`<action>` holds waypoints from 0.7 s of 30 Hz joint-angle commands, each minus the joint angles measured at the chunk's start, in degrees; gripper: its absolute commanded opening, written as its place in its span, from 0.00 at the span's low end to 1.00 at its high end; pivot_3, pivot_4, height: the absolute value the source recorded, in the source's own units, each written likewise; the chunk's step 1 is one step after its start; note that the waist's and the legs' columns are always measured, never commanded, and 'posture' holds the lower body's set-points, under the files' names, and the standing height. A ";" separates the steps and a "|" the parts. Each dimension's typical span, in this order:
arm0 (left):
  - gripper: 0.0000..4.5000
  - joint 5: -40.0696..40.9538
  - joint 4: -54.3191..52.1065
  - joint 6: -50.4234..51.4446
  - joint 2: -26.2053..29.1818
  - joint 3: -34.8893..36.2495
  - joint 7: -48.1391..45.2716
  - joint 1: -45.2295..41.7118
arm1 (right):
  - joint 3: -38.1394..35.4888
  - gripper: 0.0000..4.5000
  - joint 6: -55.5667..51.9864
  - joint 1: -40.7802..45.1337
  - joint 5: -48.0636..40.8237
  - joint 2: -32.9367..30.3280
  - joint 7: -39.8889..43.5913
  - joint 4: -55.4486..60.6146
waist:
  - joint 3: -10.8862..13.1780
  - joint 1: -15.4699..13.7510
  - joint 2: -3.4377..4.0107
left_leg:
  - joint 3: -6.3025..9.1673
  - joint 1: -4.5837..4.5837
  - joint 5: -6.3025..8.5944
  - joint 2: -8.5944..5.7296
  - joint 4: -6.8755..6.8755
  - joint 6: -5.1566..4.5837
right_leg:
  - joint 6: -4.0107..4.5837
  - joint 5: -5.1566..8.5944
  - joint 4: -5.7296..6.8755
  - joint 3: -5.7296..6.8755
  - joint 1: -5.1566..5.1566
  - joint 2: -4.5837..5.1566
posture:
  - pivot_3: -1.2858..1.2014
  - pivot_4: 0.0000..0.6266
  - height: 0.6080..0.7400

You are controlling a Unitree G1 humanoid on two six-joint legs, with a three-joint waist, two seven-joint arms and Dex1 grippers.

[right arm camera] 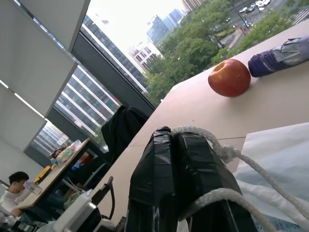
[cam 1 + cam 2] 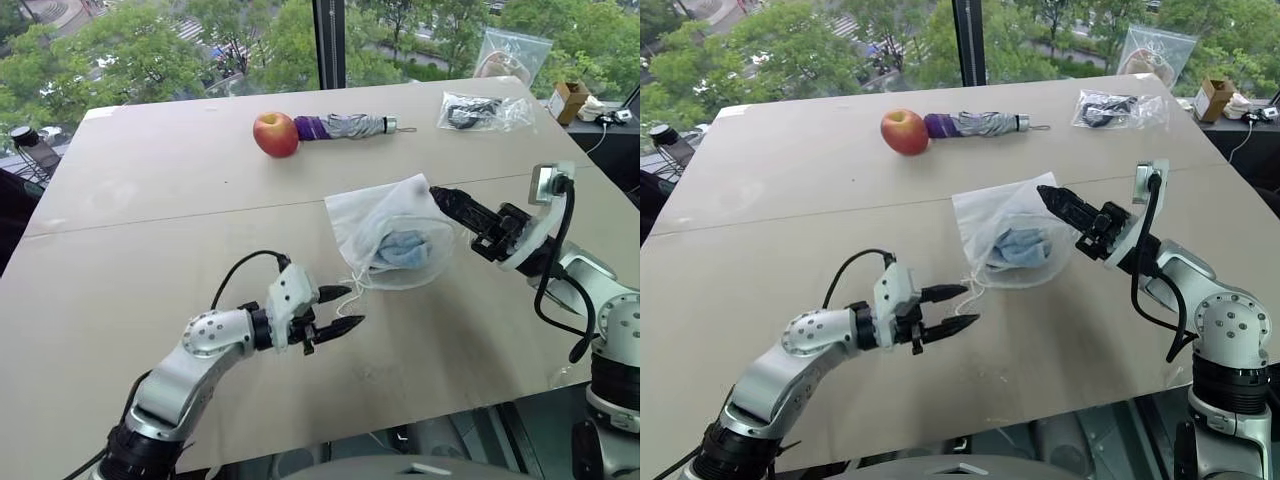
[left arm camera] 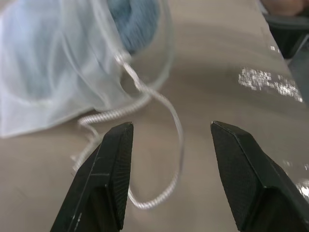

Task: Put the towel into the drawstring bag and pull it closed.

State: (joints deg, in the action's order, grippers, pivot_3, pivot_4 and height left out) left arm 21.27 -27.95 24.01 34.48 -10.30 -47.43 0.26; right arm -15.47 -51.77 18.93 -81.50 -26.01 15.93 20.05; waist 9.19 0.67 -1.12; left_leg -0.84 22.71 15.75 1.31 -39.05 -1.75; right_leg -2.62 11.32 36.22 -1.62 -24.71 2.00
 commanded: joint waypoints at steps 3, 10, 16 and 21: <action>0.57 -7.90 4.10 -5.54 -2.85 -2.36 5.24 -1.49 | -0.62 0.00 1.25 0.58 -0.95 -0.28 0.67 1.06 | 0.00 0.01 0.00 | -0.04 -0.02 0.00 -0.01 0.00 0.00 | 0.00 0.00 0.00 -0.03 0.00 0.01 | 0.52 0.24 1.00; 0.20 -14.67 9.33 -12.75 -7.52 -1.19 12.27 -2.24 | -0.79 0.00 1.64 1.38 -0.92 -0.35 0.17 0.55 | 0.00 0.02 0.00 | 0.00 0.00 0.00 0.00 0.01 0.00 | -0.21 -0.13 0.00 0.00 0.00 0.00 | 0.52 0.24 1.00; 0.03 -25.67 13.30 -25.57 -11.35 3.55 28.06 -0.33 | 3.56 0.00 16.97 7.16 26.70 0.67 -5.41 -4.41 | 0.00 0.13 0.01 | -0.04 -0.07 0.00 0.03 0.01 0.00 | -0.22 -0.14 0.01 -0.12 -0.01 0.02 | 0.52 0.24 1.00; 0.03 -37.24 16.20 -33.17 -10.31 8.62 40.72 -2.58 | 7.69 0.00 25.04 9.33 41.25 0.96 -3.44 -7.35 | -0.01 -0.11 0.02 | -0.06 -0.05 0.00 0.00 0.02 0.00 | -0.22 -0.16 0.10 -0.03 -0.06 0.02 | 0.52 0.24 1.00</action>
State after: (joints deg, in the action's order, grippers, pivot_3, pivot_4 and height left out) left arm -13.25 -10.96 -6.34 23.69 -3.83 -10.26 -1.48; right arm -8.35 -30.07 26.94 -44.05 -24.32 11.42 12.07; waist 9.17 0.56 -1.11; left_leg -0.90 22.70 15.75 1.32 -39.02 -1.75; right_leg -2.83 11.16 36.32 -1.65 -24.79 2.02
